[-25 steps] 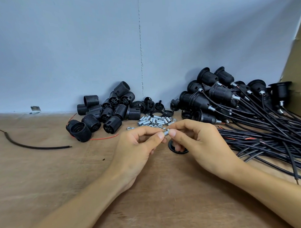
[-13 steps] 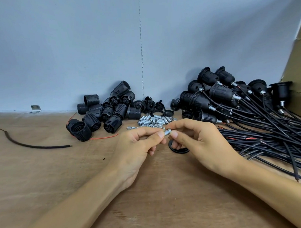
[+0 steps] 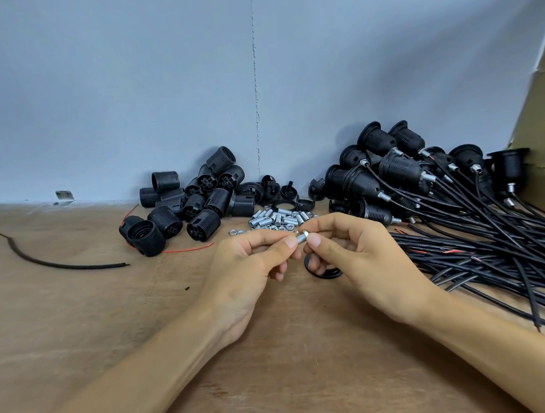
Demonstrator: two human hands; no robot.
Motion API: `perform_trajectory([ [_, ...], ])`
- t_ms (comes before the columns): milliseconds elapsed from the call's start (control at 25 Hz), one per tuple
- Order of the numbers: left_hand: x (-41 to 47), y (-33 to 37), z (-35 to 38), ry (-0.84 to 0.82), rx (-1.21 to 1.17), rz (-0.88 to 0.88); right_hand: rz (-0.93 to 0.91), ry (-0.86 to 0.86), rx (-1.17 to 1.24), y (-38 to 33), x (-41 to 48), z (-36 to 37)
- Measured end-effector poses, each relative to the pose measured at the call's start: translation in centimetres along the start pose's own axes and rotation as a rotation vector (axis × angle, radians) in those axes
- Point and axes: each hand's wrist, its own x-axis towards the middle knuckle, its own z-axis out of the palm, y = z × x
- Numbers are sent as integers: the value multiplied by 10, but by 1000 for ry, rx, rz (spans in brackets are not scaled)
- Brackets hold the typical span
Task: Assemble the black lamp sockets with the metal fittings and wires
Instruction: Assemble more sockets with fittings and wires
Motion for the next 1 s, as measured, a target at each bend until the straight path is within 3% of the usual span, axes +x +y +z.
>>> perform_trajectory([
  [200, 2, 3, 2, -60, -242, -191, -56, 27, -72, -1, -4, 2],
  [360, 1, 5, 2, -85, -283, -189, -53, 46, -83, 1, -3, 6],
  [480, -1, 4, 3, -39, -156, -90, -17, 47, 5, 1, -1, 5],
  [760, -6, 1, -1, 92, 554, 419, 88, -5, 191, 5, 0, 6],
  [1000, -7, 1, 5, 23, 461, 299, 2, -5, 43, 5, 0, 2],
])
